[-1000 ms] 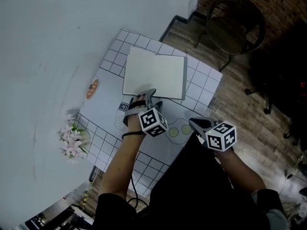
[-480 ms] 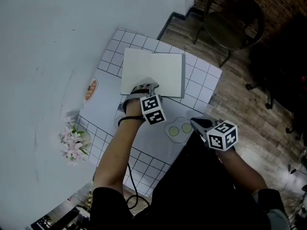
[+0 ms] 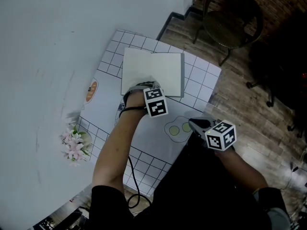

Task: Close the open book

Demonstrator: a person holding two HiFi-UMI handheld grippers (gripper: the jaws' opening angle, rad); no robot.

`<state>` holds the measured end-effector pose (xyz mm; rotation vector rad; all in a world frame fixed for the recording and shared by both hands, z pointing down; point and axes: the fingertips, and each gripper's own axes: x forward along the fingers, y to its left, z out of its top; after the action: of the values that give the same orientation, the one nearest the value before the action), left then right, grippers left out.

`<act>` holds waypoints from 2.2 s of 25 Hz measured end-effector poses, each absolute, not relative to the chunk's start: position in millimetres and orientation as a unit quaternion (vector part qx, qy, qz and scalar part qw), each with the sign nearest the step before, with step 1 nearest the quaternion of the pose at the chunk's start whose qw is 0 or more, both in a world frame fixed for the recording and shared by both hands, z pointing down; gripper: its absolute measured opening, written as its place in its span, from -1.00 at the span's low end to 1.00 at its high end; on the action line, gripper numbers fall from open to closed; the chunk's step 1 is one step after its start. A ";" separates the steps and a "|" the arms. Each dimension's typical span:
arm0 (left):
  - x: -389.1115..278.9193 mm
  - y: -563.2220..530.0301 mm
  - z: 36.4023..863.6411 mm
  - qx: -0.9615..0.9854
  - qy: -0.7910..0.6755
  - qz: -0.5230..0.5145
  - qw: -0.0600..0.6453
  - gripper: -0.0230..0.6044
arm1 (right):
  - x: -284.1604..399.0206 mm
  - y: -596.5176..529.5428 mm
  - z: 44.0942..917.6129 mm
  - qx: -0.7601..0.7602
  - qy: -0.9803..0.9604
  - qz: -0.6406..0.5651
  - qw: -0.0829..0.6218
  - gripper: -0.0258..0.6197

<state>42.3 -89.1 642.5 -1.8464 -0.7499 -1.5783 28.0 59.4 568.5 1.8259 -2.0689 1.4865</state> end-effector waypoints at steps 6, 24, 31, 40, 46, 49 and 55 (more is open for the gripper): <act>42.7 -90.9 640.3 -0.703 -0.270 -0.588 0.295 -0.33 | 31.4 69.2 568.3 0.587 -0.656 0.475 0.008 -0.92; 38.0 -83.9 634.9 -0.738 -0.237 -0.562 0.289 -0.90 | 25.9 67.5 567.5 0.583 -0.660 0.475 0.010 -0.92; 39.0 -84.0 628.5 -0.748 -0.233 -0.552 0.285 -0.90 | 25.8 65.3 568.2 0.581 -0.660 0.475 0.012 -0.92; 41.9 -97.2 615.0 -0.781 -0.187 -0.522 0.286 -0.90 | 25.9 56.8 568.4 0.579 -0.663 0.474 0.018 -0.92; 42.2 -130.1 607.3 -0.813 -0.107 -0.505 0.269 -0.90 | 23.9 53.1 572.0 0.573 -0.664 0.479 0.027 -0.92; 34.7 -144.5 609.7 -0.827 -0.074 -0.503 0.241 -0.90 | 22.6 51.9 573.0 0.570 -0.665 0.481 0.031 -0.92; 25.6 -124.0 624.9 -0.769 -0.138 -0.503 0.369 -0.80 | 21.7 48.4 574.9 0.566 -0.667 0.484 0.037 -0.92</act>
<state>25.6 -124.0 624.9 -1.9748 -0.3553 -1.2910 21.7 48.4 574.9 1.7381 -2.0463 1.4847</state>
